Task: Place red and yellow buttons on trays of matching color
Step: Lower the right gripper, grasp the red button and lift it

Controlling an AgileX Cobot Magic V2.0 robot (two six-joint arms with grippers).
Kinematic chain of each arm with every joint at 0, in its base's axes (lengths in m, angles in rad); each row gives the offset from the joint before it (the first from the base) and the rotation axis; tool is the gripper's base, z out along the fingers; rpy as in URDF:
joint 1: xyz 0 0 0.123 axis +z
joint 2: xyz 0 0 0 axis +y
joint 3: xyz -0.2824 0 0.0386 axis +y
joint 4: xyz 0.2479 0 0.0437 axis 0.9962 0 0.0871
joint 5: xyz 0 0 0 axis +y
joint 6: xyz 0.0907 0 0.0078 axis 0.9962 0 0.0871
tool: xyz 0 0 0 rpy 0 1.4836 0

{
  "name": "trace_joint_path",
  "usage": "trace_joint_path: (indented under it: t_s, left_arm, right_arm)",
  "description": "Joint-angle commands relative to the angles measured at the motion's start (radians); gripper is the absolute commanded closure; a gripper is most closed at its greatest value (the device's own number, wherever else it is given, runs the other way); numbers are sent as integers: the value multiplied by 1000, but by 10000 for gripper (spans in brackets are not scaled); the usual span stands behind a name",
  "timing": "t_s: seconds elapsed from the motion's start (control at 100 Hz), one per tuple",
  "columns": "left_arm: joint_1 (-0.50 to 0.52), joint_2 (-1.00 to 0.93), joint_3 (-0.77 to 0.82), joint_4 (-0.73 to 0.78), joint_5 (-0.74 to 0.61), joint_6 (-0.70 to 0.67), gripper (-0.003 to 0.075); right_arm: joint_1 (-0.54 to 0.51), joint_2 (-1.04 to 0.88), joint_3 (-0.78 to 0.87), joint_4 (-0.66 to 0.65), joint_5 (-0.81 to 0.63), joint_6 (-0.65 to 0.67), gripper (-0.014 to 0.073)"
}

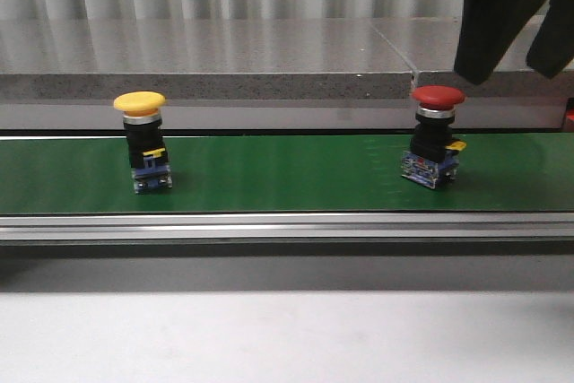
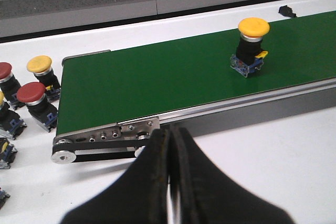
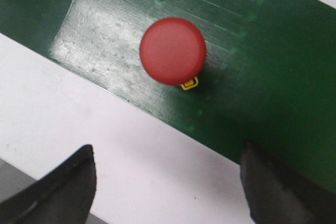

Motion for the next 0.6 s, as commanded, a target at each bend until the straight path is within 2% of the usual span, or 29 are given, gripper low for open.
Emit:
trace_joint_path:
  t_s: [0.0, 0.2, 0.46, 0.59]
  left_arm:
    - [-10, 11, -25, -5, -77, -3, 741]
    - [-10, 11, -25, -5, -77, -3, 741]
    - [-10, 11, -25, -5, -77, -3, 741]
    - [-10, 11, -25, -5, -77, -3, 741]
  right_arm:
    - [1, 21, -55, 15, -9, -35, 28]
    - [0, 104, -99, 1, -66, -38, 41]
    - [-35, 140, -99, -3, -104, -38, 259]
    - [-45, 138, -99, -3, -111, -38, 321]
